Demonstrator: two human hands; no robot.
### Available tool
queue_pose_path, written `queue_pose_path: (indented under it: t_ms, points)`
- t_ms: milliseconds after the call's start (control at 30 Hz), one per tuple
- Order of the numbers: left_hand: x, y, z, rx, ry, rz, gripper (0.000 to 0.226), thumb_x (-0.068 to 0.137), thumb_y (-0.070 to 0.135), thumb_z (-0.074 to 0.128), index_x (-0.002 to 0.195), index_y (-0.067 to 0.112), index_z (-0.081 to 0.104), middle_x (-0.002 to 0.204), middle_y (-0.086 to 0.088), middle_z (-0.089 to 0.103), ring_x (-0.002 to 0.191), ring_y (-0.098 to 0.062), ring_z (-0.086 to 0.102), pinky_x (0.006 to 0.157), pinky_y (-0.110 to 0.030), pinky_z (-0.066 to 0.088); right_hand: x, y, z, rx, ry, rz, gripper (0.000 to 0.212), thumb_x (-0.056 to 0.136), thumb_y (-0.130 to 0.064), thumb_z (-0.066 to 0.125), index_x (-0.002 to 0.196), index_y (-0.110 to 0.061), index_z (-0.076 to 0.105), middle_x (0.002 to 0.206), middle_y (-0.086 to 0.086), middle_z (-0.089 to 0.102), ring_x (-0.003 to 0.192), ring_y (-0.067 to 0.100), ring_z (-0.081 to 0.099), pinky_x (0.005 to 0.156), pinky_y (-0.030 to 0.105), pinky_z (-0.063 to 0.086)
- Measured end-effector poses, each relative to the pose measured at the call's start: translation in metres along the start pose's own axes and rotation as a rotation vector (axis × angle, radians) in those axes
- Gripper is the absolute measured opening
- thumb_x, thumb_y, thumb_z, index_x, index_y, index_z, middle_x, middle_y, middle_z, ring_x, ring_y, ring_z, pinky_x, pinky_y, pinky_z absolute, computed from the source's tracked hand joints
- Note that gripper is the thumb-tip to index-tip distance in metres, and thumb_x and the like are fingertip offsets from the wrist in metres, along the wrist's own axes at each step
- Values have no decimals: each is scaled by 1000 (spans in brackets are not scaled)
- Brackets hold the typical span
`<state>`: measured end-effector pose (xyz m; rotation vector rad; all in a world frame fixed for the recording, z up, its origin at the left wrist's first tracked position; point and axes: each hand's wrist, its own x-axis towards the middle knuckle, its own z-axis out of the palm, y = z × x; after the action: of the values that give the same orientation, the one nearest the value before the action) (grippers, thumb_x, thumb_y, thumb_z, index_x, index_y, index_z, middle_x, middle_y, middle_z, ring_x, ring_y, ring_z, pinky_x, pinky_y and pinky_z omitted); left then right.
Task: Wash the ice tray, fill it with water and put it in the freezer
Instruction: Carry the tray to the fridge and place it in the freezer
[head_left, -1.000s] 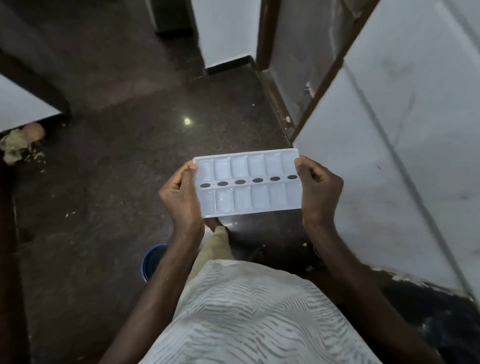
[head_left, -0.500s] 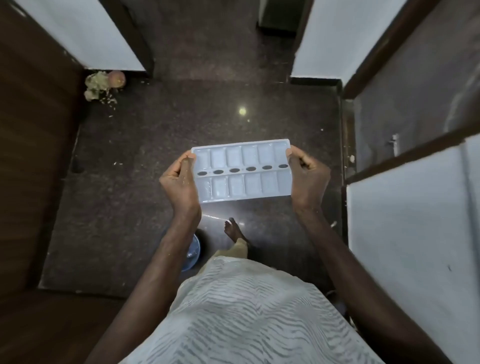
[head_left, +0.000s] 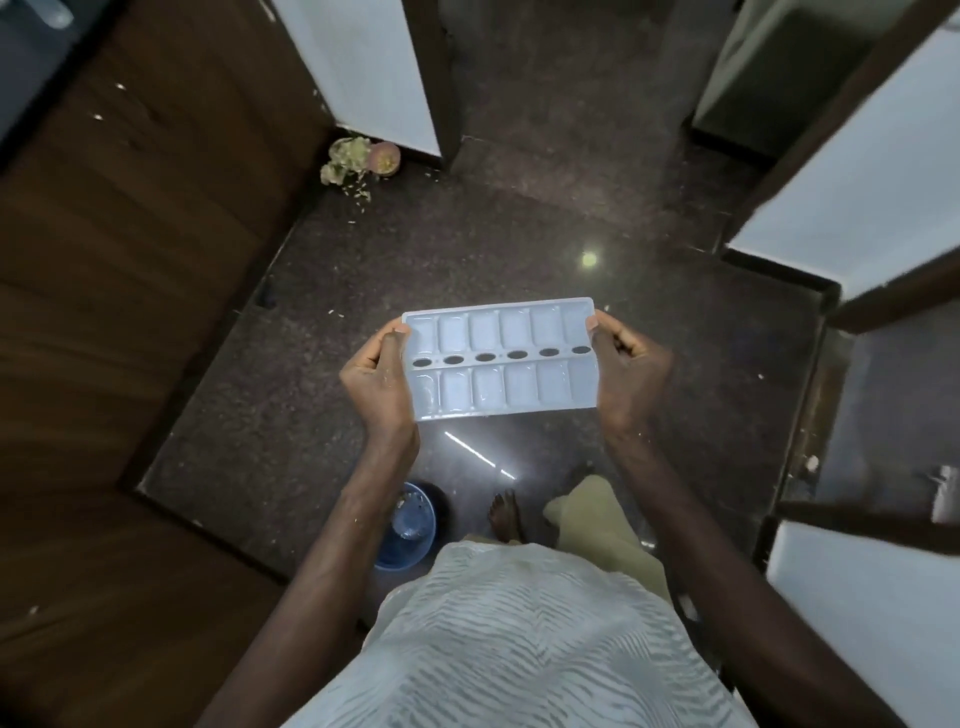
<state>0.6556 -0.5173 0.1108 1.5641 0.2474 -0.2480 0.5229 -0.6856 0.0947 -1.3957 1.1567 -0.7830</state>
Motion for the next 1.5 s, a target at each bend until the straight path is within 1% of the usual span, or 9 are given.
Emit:
queue_pose_path:
  t_ms: [400,600,700,833,900,1033,1233,1333,1500]
  points:
    - [91,39,127,-89,221,-20,24,101,3,60,93,16,79,75,10,77,68,-2,71,59,-20,55,185,-39,85,-37,-236,10,27,95,-23,74,118,-9,78,106,-4,79,98,8,76,90,36,62]
    - [133,60,208,-135,272,-20,21,99,4,62,94,8,81,81,1,78,71,-10,70,61,-27,58,284,-71,107,-84,-281,-29,25,94,-23,74,116,-11,79,96,-16,77,92,2,75,86,29,62]
    - [153,63,236,-141,323,-28,20,98,8,64,108,2,80,99,-9,80,86,-19,73,77,-38,62,323,-83,116,-100,-323,-32,24,95,-25,74,116,-14,79,94,-23,74,89,-4,73,83,23,61]
    - [179,72,267,-144,345,-35,19,100,6,62,99,8,81,85,-1,78,77,-15,72,67,-32,61,364,-95,138,-147,-360,-61,26,96,-26,73,119,-14,78,102,-10,77,86,-10,70,75,13,57]
    - [195,76,280,-150,351,-46,21,101,7,61,97,13,81,81,4,79,73,-12,73,62,-27,60,382,-97,151,-168,-377,-53,26,97,-26,72,120,-15,77,106,-6,78,88,-5,72,78,19,60]
    - [239,84,301,-156,375,-64,18,101,10,64,101,14,81,89,1,81,84,-18,77,68,-30,60,418,-103,188,-187,-401,-77,26,97,-26,72,120,-15,77,106,-9,78,94,8,76,84,40,65]
    - [319,108,337,-176,409,-98,17,101,14,65,99,20,81,95,-8,81,90,-31,78,69,-38,66,484,-121,267,-180,-443,-94,24,96,-23,73,118,-15,78,108,-8,78,96,6,75,88,43,63]
    - [361,125,351,-167,437,-100,19,102,15,64,97,21,82,92,-6,81,87,-29,79,69,-38,65,516,-136,312,-166,-465,-87,24,95,-23,74,116,-14,78,107,-6,78,98,8,75,90,45,62]
    - [427,154,371,-151,464,-72,19,102,15,64,109,8,80,95,-9,81,87,-29,78,70,-39,65,562,-156,377,-128,-493,-69,24,94,-27,75,115,-15,79,106,-7,79,98,7,75,93,43,62]
